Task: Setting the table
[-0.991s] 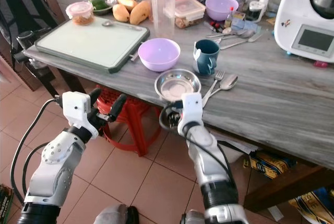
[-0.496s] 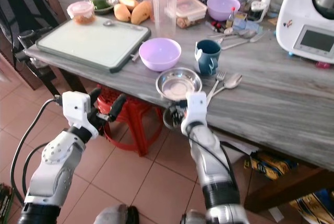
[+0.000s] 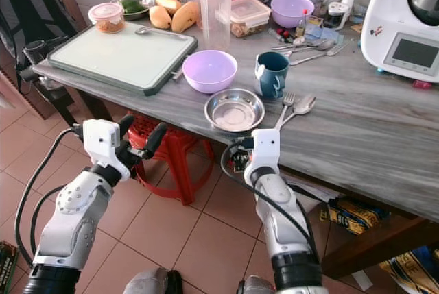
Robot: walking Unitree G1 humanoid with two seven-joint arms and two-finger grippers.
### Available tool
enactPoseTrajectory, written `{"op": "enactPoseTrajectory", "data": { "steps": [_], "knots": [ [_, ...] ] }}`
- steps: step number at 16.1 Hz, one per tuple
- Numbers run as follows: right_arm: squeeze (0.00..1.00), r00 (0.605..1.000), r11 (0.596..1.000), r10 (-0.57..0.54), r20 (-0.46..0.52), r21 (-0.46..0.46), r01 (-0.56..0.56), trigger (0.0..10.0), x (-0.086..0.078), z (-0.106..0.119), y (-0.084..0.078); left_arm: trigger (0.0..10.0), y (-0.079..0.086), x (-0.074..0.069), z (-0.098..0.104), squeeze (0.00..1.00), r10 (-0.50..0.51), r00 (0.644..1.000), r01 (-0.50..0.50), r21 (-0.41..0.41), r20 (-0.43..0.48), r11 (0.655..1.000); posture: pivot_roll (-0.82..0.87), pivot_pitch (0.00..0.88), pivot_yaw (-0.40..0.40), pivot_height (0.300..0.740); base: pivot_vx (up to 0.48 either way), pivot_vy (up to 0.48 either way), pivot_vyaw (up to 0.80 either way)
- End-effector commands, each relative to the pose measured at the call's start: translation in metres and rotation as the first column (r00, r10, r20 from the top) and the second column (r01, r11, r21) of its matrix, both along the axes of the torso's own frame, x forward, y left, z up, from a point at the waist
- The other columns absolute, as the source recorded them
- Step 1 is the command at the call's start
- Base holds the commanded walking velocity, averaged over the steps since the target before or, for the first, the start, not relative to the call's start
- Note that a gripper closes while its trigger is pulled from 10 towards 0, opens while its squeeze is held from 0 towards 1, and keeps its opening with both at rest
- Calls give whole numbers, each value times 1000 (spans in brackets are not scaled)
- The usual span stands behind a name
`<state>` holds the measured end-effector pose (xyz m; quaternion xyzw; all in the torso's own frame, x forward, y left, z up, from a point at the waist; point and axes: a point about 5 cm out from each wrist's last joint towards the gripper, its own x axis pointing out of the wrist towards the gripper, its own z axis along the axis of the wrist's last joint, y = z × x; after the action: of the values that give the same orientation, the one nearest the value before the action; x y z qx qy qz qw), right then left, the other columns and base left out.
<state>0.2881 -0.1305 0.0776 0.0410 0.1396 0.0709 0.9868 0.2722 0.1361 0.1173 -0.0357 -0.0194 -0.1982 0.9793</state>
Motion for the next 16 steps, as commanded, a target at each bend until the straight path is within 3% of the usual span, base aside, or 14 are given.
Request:
{"op": "enactPoseTrajectory", "data": {
  "steps": [1,10,13,16],
  "knots": [
    [0,1000,1000,-21,-23,-6,21,10000,0,-2,-4,10000,3,1,1,0,0,1000,0,22,2,1000,6,10,57,740,0,0,0],
    [0,985,986,-167,-51,-28,166,10000,-28,-5,-27,10000,4,1,0,0,-1,1000,1,28,2,1000,-4,13,60,740,0,0,0],
    [0,991,991,-131,-43,-16,130,10000,-23,-2,-20,10000,1,1,-1,0,-7,1000,7,25,1,1000,-2,11,61,740,0,0,0],
    [0,998,998,-59,-21,5,59,10000,-18,8,2,10000,5,0,1,0,3,1000,-3,28,5,1000,11,12,53,740,0,0,0]
  ]
}}
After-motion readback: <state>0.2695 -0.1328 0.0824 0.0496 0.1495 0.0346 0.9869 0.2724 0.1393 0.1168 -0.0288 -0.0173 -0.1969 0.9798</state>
